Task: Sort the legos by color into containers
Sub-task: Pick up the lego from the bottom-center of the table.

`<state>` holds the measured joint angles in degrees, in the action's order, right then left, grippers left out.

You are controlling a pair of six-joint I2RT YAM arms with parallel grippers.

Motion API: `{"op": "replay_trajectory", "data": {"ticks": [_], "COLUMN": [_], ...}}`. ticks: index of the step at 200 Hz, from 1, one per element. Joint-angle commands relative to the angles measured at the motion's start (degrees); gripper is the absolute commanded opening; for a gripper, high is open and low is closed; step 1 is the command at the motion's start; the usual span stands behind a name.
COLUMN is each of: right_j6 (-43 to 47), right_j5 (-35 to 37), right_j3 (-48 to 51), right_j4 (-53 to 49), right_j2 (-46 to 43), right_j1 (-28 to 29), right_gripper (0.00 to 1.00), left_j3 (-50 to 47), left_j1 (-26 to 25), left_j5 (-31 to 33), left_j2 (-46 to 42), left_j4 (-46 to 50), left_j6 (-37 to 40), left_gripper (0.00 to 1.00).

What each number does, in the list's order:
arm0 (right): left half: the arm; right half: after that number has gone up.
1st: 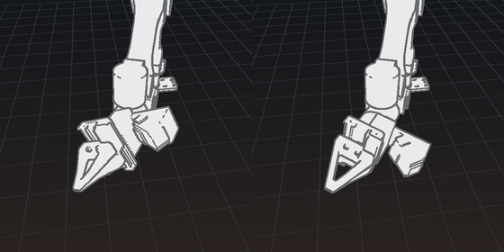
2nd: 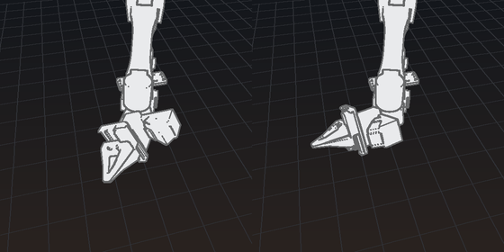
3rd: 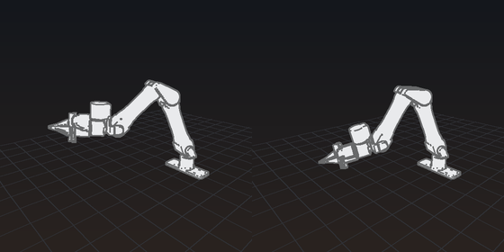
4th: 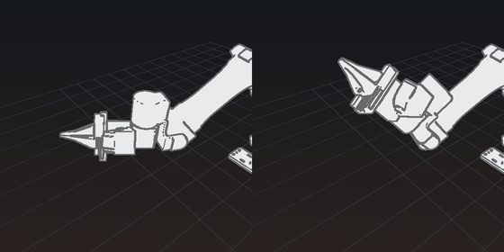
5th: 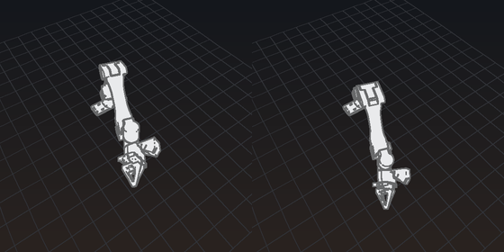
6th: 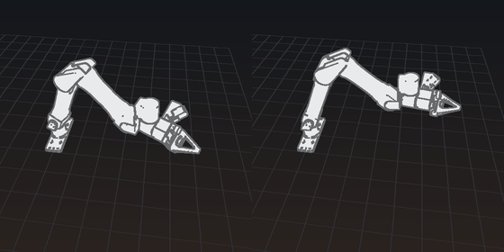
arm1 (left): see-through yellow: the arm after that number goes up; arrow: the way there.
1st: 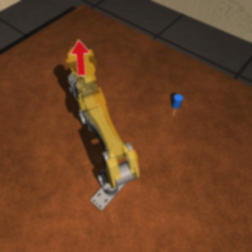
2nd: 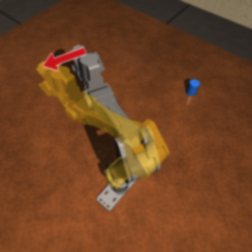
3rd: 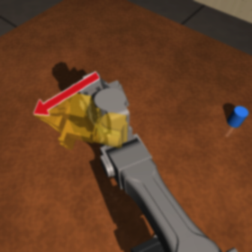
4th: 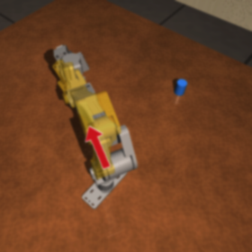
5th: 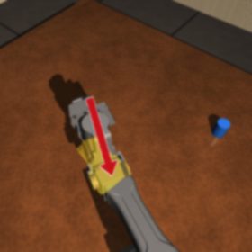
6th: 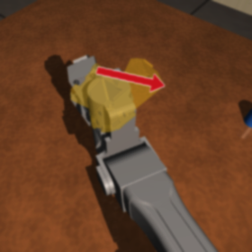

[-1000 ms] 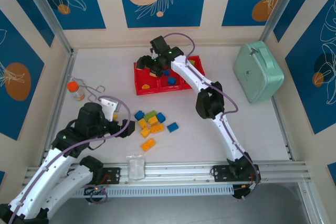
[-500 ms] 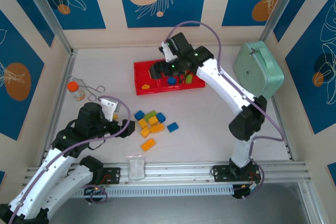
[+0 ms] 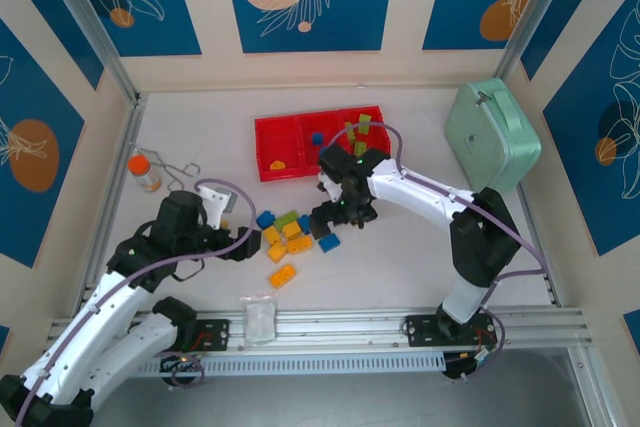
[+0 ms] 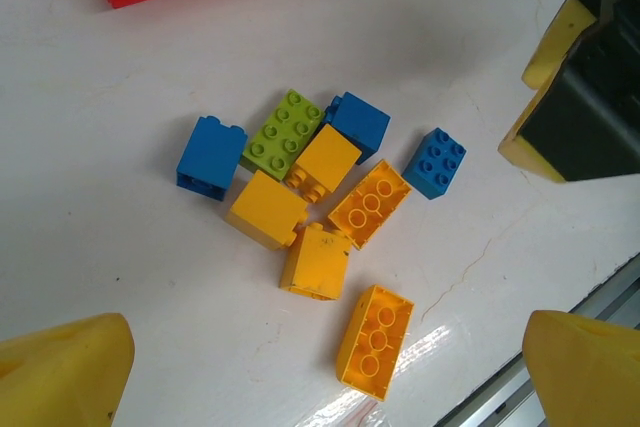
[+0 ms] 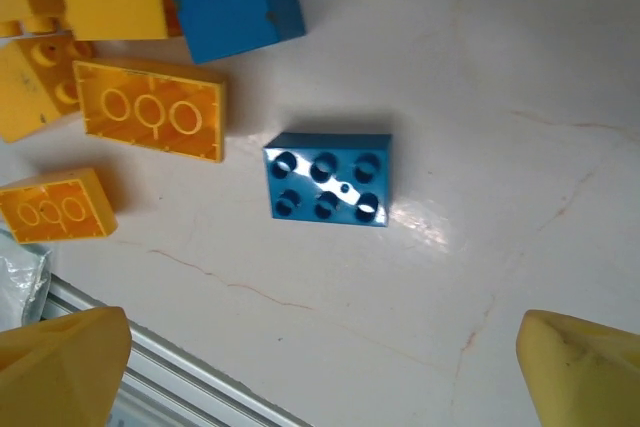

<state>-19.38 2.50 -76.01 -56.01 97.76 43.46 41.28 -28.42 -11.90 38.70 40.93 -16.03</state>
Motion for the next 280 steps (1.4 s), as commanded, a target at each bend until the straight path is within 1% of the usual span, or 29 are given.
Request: {"op": "replay_trajectory", "data": {"ticks": [1,47,84,121,133,160,192,197,204,212,227,251,280], "right_j6": [1.3,2.4,1.8,1.9,1.4,0.0,-2.0,-2.7,-3.8,-4.5,-5.7,-7.0,-8.4], "right_j5": [1.2,4.5,7.5,8.9,10.7,13.7,16.1,17.3,18.8,20.0,21.4,21.3,18.8], "right_j3": [-0.4,-0.9,-1.9,-3.6,-4.4,-6.4,-6.1,-6.3,-6.6,-6.8,-7.2,-8.6,-12.5], "right_j4": [0.6,1.8,2.6,2.7,2.3,0.4,-1.1,-1.8,-2.9,-3.7,-4.8,-6.2,-7.4], "right_j2": [2.2,9.4,13.2,16.1,17.2,19.6,20.0,19.9,20.0,19.8,19.0,16.4,11.3], "right_j1": [2.0,5.9,6.3,6.8,7.0,7.6,8.2,8.2,8.3,8.3,8.2,7.6,5.1], "right_gripper": [0.99,1.0,0.96,0.86,0.83,0.73,0.65,0.62,0.55,0.49,0.43,0.38,0.37], "left_j3": [-0.3,-0.3,-0.3,-0.3,-0.3,-0.3,-0.3,-0.3,-0.3,-0.3,-0.4,-0.3,-0.3], "left_j1": [-0.4,-0.4,-0.4,-0.4,-0.3,-0.4,-0.4,-0.4,-0.4,-0.4,-0.4,-0.4,-0.4], "left_j5": [-0.2,1.3,0.7,0.6,0.6,0.7,0.6,0.6,0.5,0.3,-0.1,-0.4,-0.1], "left_j2": [-1.0,-1.2,-0.7,-0.4,-0.4,-0.1,-0.3,-0.3,-0.3,-0.2,0.0,0.3,-0.2], "left_j4": [-0.3,0.0,0.0,0.0,0.0,0.0,0.0,0.0,0.0,-0.1,-0.2,-0.2,-0.2], "left_j6": [0.7,0.5,0.6,0.7,0.7,0.6,0.6,0.6,0.6,0.6,0.7,0.7,0.7], "left_gripper": [0.99,0.99,0.99,0.99,0.99,0.99,0.99,0.99,0.99,0.99,0.99,0.99,0.99]}}
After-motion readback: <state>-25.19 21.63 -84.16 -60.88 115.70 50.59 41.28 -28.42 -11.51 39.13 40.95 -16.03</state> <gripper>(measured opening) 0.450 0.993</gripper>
